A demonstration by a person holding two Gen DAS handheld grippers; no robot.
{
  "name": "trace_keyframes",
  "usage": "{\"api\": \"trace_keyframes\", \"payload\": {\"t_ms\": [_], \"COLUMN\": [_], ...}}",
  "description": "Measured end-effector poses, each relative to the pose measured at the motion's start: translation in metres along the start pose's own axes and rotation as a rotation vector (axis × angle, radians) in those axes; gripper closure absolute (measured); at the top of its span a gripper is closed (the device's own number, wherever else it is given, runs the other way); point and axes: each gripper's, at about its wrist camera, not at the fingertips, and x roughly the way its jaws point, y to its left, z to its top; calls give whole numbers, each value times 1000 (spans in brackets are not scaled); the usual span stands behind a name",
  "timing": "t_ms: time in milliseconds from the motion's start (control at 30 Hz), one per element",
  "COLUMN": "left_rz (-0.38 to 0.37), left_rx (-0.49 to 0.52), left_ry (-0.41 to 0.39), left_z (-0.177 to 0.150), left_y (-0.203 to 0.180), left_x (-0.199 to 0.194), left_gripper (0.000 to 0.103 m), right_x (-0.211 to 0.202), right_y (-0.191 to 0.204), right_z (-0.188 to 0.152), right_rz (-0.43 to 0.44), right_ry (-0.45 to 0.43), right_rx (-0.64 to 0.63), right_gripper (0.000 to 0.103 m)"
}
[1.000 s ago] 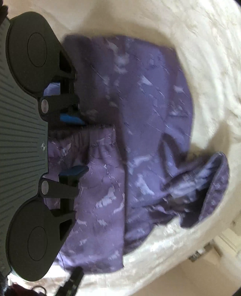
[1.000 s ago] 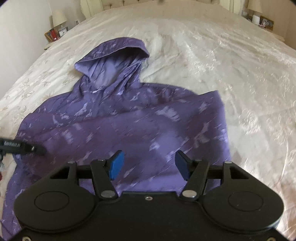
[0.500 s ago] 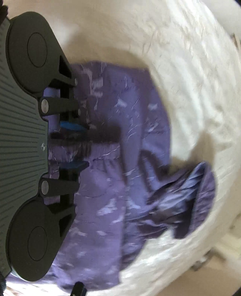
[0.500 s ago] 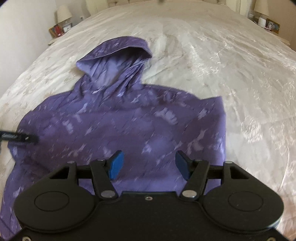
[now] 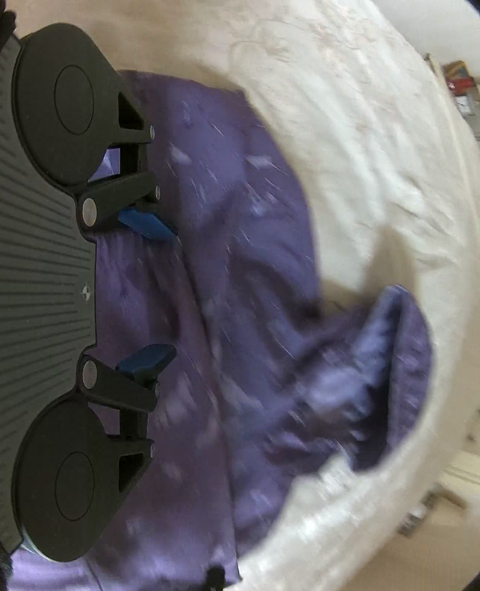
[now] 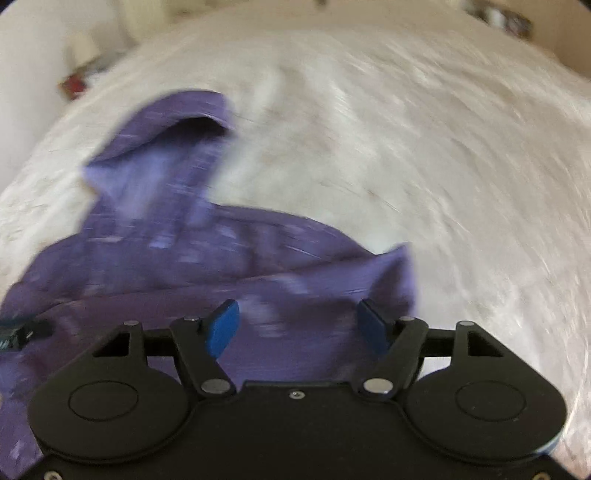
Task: Fold large clothes
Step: 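Move both open grippers toward the jacket hood, then grasp the purple hood edge with the left gripper while the right gripper grasps beside it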
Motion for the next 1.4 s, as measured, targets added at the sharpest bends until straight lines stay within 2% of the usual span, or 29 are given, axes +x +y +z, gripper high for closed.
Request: {"api": "trace_keyframes", "payload": {"t_ms": [100,167,233,333,433,500,567,800,933,1267,1333,1400], "left_rz": [-31,-31,-39,-74,-70,-68,-67,-60,-52,27,46,104], "left_rx": [17,50,66,32,41,58,66,83,128,200,212,196], "left_ry": [7,19,30,-7,-56,-88,-110,-131,-127,-125,-146,-185], "left_z": [-7,-5,-4,0,16,34,54,120,148,181,186,192], "left_y": [7,5,5,13,13,11,8,-3,-15,-26,-25,-18], "left_x": [8,5,-3,-25,-47,-54,-52,-10,26,93,100,102], "left_gripper": [39,39,39,39,38,38,38,35,33,33,33,33], "right_x": [23,21,11,-12,-35,-41,-39,11,48,118,128,133], "right_y": [-30,-46,-51,-50,-35,-21,-3,48,66,86,86,88], "right_z": [-5,-7,-7,-5,6,17,31,80,100,129,132,135], "right_rz": [-82,-71,-70,-77,-82,-54,-8,102,120,93,71,58], "right_ry": [86,81,62,-12,-102,-141,-160,-148,-123,-90,-85,-84], "right_rx": [81,156,177,157,77,18,-30,-109,-131,-137,-148,-171], "right_gripper": [29,30,29,29,28,24,16,15,15,15,15,15]}}
